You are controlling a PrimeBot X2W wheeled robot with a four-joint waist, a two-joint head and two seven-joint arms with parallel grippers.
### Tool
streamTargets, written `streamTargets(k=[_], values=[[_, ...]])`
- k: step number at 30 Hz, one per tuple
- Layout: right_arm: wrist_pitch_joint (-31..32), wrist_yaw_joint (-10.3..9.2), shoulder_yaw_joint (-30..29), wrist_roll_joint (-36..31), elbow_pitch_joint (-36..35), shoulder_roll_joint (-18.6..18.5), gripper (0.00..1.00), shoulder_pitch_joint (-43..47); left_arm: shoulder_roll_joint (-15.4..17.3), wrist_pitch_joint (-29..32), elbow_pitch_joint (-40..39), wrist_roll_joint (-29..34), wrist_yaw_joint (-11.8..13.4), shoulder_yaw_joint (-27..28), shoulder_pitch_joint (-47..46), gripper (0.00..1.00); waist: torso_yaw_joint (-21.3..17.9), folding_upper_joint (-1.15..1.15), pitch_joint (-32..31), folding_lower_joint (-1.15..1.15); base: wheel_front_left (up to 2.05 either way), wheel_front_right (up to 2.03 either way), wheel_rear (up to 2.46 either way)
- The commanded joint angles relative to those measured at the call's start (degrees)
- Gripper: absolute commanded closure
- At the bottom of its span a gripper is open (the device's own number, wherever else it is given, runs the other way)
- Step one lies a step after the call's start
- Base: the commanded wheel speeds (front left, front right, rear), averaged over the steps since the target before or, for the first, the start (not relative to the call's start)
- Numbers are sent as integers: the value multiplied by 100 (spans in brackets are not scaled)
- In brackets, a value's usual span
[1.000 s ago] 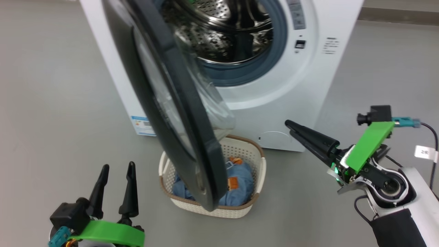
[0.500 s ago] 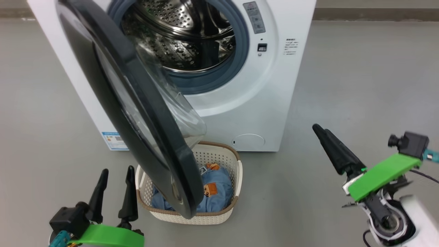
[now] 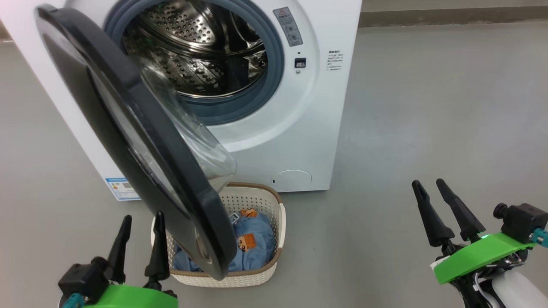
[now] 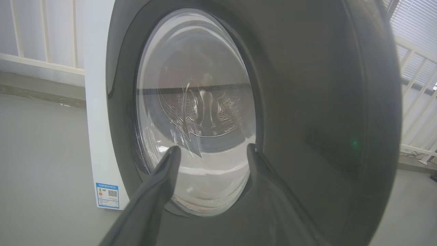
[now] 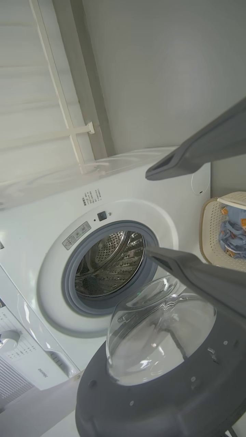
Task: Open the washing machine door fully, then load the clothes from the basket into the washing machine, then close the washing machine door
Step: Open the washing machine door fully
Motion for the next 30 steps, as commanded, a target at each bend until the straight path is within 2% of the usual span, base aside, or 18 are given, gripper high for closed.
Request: streamTargets(k=[1, 6, 10, 13, 30], values=[[-98, 26, 84, -296, 5, -61, 0, -52, 132, -52, -179, -38, 39, 204, -25, 0, -69, 0, 8, 0, 0, 0, 0], [-166, 26, -164, -1082, 379, 156, 0, -76, 138, -56, -211, -53, 61, 210, -2, 0, -136, 0, 22, 0, 0, 0, 0], [-173, 26, -504, -1559, 342, 396, 0, -37, 144, -59, -229, -68, 68, 214, 2, 0, -162, 0, 44, 0, 0, 0, 0], [-174, 26, -541, -1750, 353, 493, 0, 16, 150, -62, -232, -75, 77, 220, -1, 0, -185, 0, 52, 0, 0, 0, 0], [-175, 26, -548, -1999, 554, 581, 0, -37, 137, -75, -179, -82, 124, 227, -27, 0, -211, 0, 29, 0, 0, 0, 0]])
